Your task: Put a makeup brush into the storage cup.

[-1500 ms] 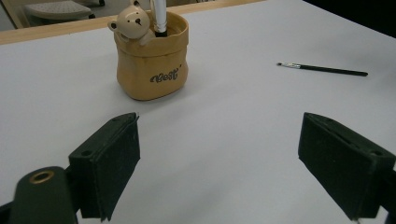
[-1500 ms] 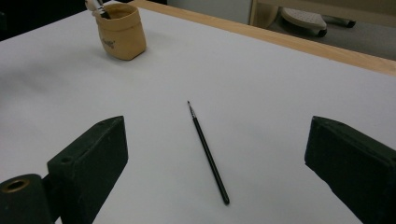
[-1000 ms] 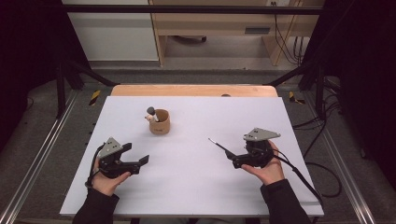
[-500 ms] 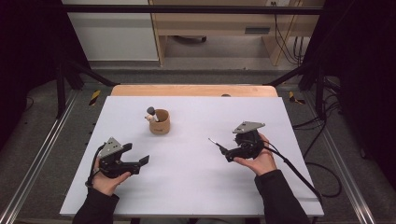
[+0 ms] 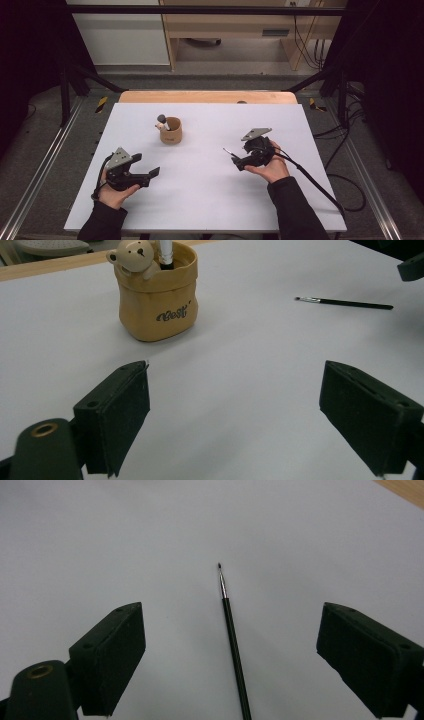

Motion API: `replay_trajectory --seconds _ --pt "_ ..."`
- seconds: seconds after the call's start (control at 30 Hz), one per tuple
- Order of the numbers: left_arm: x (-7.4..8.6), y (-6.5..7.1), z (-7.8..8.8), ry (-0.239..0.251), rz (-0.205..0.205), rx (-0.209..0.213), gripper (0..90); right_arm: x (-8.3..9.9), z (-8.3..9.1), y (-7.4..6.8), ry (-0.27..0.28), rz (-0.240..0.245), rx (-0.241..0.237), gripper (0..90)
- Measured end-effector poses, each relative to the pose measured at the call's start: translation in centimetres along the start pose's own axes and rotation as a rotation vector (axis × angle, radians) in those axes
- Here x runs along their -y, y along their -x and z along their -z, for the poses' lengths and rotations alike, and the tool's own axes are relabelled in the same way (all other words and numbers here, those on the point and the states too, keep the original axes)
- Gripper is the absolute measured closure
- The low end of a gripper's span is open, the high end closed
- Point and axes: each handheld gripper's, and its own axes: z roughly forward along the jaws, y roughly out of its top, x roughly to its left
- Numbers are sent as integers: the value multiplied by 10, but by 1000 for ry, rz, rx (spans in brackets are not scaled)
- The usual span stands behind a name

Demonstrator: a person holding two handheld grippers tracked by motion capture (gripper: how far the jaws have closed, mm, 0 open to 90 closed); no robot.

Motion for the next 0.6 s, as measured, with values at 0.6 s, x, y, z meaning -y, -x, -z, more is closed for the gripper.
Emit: replay_trajectory --seconds 0.6 --pt "0 -1 1 -1 -4 5 123 2 -32 5 -124 16 2 297"
